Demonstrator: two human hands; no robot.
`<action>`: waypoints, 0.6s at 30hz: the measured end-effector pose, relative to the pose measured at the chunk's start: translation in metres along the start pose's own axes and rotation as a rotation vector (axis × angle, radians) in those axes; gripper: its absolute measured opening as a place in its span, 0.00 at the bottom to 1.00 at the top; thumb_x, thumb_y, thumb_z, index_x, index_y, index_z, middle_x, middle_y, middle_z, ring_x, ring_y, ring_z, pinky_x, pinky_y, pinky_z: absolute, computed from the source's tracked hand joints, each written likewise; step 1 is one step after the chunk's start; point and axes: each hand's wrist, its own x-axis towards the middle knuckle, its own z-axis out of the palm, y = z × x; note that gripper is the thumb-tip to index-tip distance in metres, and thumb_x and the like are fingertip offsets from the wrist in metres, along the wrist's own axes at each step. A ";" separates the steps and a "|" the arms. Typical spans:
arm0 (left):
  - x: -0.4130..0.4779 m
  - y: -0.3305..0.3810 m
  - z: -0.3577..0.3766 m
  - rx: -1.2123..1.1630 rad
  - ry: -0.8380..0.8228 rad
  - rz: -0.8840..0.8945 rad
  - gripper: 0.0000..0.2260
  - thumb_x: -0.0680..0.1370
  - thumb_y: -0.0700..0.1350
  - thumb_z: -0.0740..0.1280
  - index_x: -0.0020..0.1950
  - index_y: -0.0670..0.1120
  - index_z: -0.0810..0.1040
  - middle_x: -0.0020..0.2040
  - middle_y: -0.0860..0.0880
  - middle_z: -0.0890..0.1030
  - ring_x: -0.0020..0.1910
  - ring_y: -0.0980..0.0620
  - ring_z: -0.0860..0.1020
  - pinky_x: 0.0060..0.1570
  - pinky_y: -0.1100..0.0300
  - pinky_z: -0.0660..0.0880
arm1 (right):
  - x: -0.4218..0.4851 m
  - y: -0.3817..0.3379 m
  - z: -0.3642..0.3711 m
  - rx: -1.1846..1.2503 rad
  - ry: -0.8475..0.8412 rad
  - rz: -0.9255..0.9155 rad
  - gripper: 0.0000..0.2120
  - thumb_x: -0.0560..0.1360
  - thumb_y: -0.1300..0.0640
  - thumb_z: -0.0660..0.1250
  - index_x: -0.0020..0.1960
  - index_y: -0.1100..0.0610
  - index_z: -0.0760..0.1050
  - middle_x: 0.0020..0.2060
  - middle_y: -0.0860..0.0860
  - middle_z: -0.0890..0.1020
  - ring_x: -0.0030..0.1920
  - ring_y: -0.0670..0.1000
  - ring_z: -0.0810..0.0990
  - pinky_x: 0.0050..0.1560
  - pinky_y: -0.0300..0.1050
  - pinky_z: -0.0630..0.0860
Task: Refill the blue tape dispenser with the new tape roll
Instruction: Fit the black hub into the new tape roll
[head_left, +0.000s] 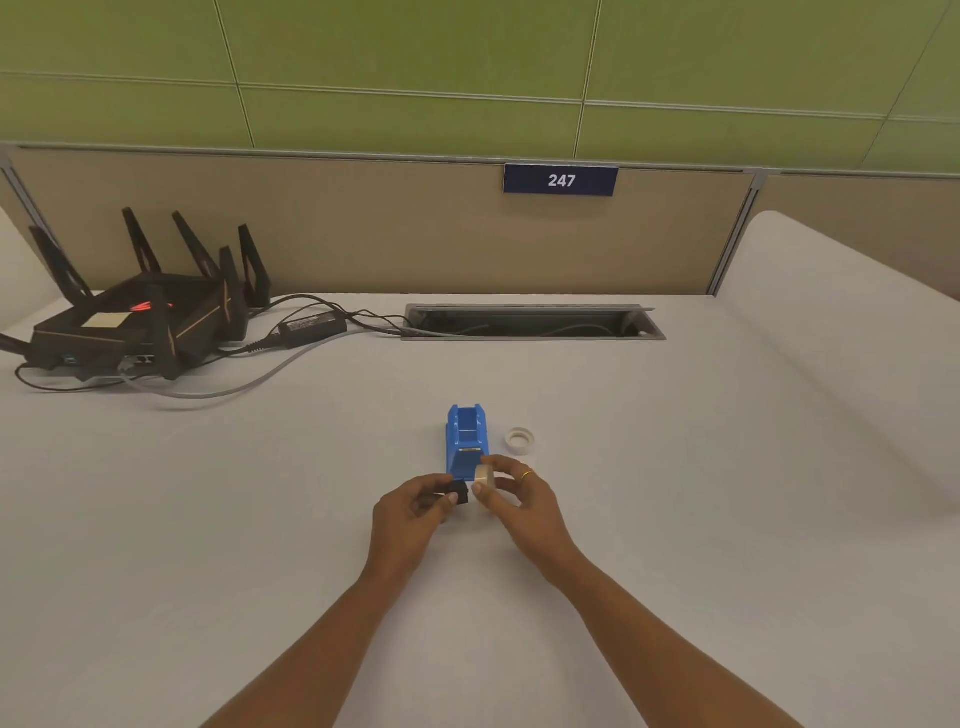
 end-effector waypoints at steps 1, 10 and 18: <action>0.000 0.000 0.000 -0.005 -0.003 -0.002 0.13 0.71 0.35 0.69 0.44 0.54 0.79 0.44 0.51 0.84 0.42 0.54 0.82 0.50 0.54 0.79 | 0.000 0.000 0.001 0.001 -0.008 0.005 0.16 0.73 0.55 0.69 0.60 0.53 0.73 0.56 0.48 0.79 0.54 0.47 0.78 0.45 0.27 0.73; 0.002 -0.003 -0.001 0.010 -0.013 0.007 0.11 0.71 0.36 0.69 0.45 0.52 0.79 0.45 0.46 0.84 0.45 0.48 0.82 0.52 0.52 0.78 | 0.005 0.008 0.007 0.023 -0.019 0.017 0.16 0.73 0.54 0.69 0.59 0.54 0.74 0.57 0.53 0.79 0.57 0.51 0.78 0.53 0.39 0.74; 0.004 -0.004 -0.001 -0.003 -0.017 0.000 0.11 0.71 0.36 0.70 0.45 0.53 0.80 0.45 0.49 0.84 0.43 0.52 0.82 0.50 0.54 0.79 | 0.006 0.011 0.006 0.022 -0.047 0.000 0.16 0.72 0.56 0.70 0.59 0.54 0.74 0.58 0.52 0.79 0.58 0.51 0.77 0.59 0.44 0.74</action>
